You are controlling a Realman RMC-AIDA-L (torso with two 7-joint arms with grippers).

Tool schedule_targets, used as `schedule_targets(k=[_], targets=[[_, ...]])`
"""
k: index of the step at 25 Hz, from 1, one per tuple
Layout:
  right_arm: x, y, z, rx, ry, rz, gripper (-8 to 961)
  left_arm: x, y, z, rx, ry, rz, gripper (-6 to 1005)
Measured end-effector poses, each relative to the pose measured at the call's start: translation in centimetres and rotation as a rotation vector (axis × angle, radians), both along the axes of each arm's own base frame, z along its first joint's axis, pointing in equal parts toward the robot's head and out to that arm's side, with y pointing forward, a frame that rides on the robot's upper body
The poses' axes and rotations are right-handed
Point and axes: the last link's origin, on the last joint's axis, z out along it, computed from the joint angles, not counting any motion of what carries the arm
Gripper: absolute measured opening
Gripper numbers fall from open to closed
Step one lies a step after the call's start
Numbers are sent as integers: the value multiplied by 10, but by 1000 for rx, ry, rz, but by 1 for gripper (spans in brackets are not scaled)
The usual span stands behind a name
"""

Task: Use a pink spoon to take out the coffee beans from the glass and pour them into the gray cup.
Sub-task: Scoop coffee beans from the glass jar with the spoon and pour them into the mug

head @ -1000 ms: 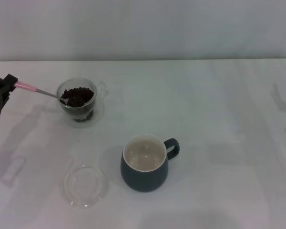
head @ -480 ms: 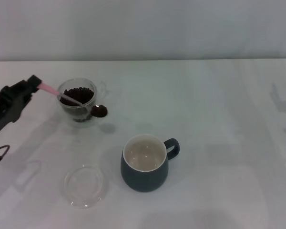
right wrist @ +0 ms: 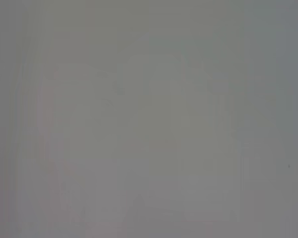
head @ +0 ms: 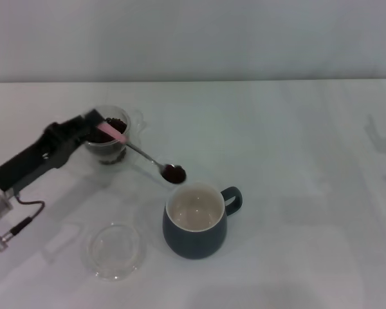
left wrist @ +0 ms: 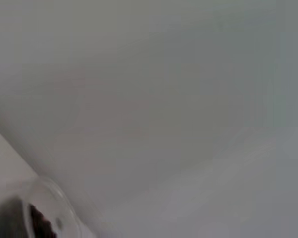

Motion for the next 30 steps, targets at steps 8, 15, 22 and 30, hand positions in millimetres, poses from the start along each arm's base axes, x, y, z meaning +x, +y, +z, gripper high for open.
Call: schedule_targets(k=[8,15,22,30], targets=[[1,-2,-1,-1,4,-5,858,21,10,-1,-29,127,-165,127],[6,-7,-1,-2,7,-18,857,35,21,-2,-17,190,-247,128],[8,-13,-3,-3,17,-28,857,51,30,-13,-55,293,-350,127],[9,-14,-3,-2,18,-31,857,67,37,-15,-24,449,-519,128]])
